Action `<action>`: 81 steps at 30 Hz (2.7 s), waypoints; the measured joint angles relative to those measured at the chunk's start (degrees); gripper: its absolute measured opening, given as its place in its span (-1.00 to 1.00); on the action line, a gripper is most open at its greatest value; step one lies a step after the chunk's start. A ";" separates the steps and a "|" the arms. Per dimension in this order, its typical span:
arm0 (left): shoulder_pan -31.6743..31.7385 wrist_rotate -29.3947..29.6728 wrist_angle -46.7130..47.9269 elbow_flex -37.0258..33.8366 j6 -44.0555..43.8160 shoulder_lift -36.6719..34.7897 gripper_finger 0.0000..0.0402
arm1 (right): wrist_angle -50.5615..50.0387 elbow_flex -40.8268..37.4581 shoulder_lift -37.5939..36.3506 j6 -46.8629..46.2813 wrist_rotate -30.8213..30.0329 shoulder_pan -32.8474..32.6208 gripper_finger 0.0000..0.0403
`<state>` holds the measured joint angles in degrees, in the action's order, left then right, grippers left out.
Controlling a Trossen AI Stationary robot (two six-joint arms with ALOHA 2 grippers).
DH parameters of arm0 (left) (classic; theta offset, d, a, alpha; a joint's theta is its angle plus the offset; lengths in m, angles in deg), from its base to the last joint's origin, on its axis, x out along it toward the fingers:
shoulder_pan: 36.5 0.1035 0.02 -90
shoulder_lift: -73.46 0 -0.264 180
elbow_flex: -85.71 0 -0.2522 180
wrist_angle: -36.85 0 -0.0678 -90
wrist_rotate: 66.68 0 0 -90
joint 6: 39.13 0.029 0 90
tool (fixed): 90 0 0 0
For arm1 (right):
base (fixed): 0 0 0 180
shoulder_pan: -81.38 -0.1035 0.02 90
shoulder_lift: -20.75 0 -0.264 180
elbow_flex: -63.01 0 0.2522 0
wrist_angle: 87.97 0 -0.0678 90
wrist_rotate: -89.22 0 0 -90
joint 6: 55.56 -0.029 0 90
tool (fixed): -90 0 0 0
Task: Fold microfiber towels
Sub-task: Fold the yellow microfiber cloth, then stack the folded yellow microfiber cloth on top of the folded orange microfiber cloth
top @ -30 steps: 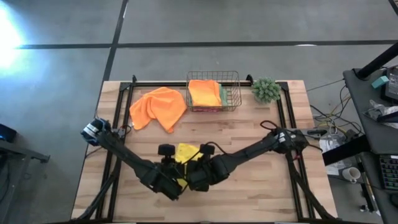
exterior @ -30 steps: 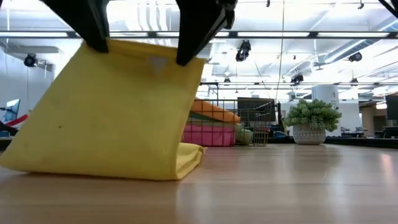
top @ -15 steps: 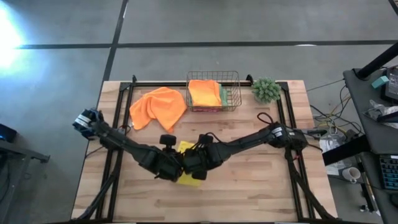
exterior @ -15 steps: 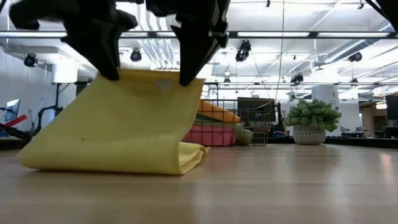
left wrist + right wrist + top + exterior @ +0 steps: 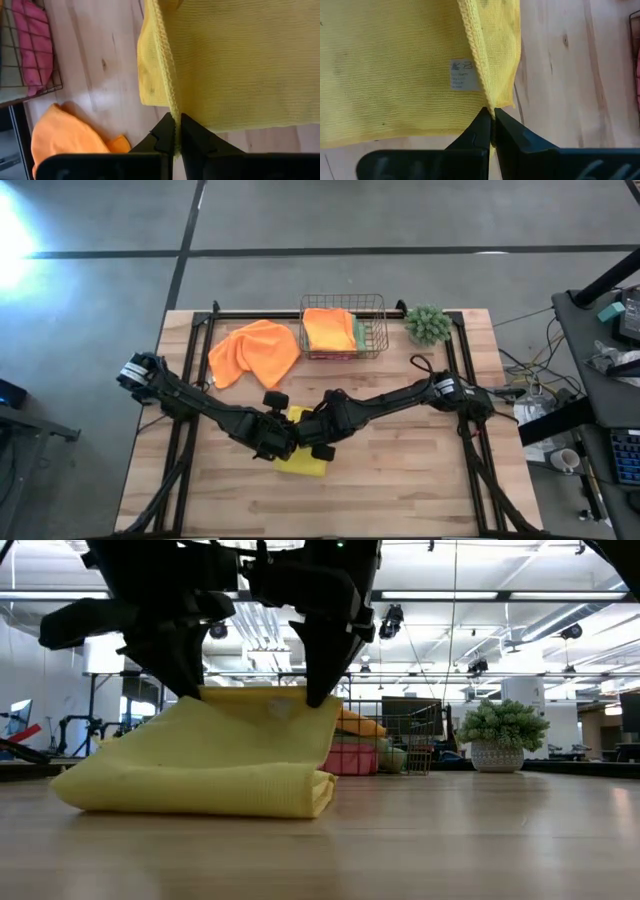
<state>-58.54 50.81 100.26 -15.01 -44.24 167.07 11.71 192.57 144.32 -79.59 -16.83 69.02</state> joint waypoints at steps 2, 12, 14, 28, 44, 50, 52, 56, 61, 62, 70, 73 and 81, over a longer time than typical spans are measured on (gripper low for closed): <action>0.21 0.13 -0.19 -0.36 0.06 -0.01 -0.97 | -0.03 -0.02 0.00 -0.10 0.02 0.15 -0.95; 1.59 -0.12 -0.43 -2.10 2.63 0.32 -0.82 | -1.47 -1.90 0.07 -0.93 2.92 1.42 -0.52; 1.54 -0.12 -0.52 -2.34 2.49 0.32 -0.71 | -1.04 -1.92 0.07 -0.96 2.95 1.27 -0.43; 1.57 -0.22 1.91 0.70 -2.88 -2.62 0.15 | -0.27 -1.96 -3.94 -0.88 1.84 0.00 -0.30; -16.24 -6.03 2.44 0.81 -33.09 -9.89 0.18 | 3.37 -2.44 -4.20 -2.18 4.69 -8.89 -0.32; -23.77 -5.87 1.36 0.79 -43.01 -6.24 0.18 | 9.05 -2.65 -4.20 -1.71 5.82 -11.80 -0.26; -25.17 -5.80 -0.52 0.81 -43.80 -4.30 0.18 | 10.84 -3.00 -4.06 -1.40 6.20 -12.45 -0.19; -26.16 -5.28 -5.88 0.85 -39.52 0.01 0.18 | 14.61 -4.47 -3.86 0.67 6.04 -13.24 -0.05; -25.45 -0.68 -6.58 0.89 -36.29 4.34 0.18 | 19.81 -8.20 -3.86 2.19 5.50 -13.64 -0.01; -25.15 0.30 -6.48 0.89 -35.15 4.99 0.18 | 21.39 -9.33 -3.87 2.73 5.50 -13.64 -0.01; -21.01 1.52 -6.95 0.84 -27.63 8.81 0.18 | 29.18 -15.14 -3.80 8.23 2.44 -13.57 -0.04; -20.22 1.45 -8.78 0.83 -25.21 9.76 0.18 | 29.95 -15.83 -3.80 9.91 1.33 -13.49 -0.04; -18.46 1.39 -10.76 0.76 -22.88 13.19 0.18 | 35.60 -19.07 -3.80 12.91 1.00 -12.22 -0.04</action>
<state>-77.00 52.20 89.51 -14.25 -67.12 180.26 47.31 173.50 140.52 -66.69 -15.83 56.80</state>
